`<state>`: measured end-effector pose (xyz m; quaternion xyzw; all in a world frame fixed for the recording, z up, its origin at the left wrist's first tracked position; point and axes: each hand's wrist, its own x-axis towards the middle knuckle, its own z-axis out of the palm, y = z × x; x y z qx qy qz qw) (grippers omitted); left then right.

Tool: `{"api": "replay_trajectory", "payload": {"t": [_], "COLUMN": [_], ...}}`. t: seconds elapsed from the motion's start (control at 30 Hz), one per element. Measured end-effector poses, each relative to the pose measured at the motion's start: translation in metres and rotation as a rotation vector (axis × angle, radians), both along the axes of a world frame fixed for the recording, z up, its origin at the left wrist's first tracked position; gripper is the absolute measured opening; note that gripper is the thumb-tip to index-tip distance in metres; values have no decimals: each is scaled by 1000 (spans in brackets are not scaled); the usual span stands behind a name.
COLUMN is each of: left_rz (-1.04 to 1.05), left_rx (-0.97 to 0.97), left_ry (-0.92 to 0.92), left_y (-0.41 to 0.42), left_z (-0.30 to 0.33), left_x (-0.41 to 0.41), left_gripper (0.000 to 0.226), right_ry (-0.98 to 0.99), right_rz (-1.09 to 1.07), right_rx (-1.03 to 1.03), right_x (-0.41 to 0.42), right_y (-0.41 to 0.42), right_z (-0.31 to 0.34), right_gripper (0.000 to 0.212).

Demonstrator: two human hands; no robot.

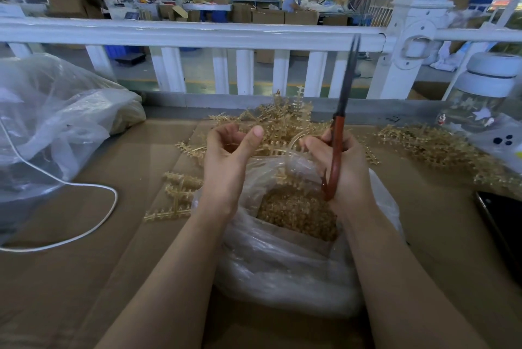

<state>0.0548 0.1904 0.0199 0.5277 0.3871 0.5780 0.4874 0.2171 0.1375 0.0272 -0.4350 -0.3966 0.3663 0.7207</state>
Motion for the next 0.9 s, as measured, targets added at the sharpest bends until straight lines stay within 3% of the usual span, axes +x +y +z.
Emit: {"api": "replay_trajectory", "payload": {"t": [0.2, 0.33, 0.4, 0.57, 0.9], "left_rz": [-286, -507, -559, -430, -380], "left_rx": [-115, -139, -88, -42, -85], "left_ry": [223, 326, 303, 55, 1], "left_y": [-5, -10, -13, -15, -9], "left_z": [0, 3, 3, 4, 2], "left_x": [3, 4, 7, 6, 7], "left_gripper": [85, 80, 61, 9, 21], "right_ry": [157, 168, 151, 12, -90], "right_rz": [70, 108, 139, 134, 67], "right_rx": [86, 114, 119, 40, 21], "right_x": [7, 3, 1, -3, -2], "right_y": [2, 2, 1, 3, 5], "right_z": [-3, -2, -2, -3, -6], "right_gripper": [25, 24, 24, 26, 25]}}
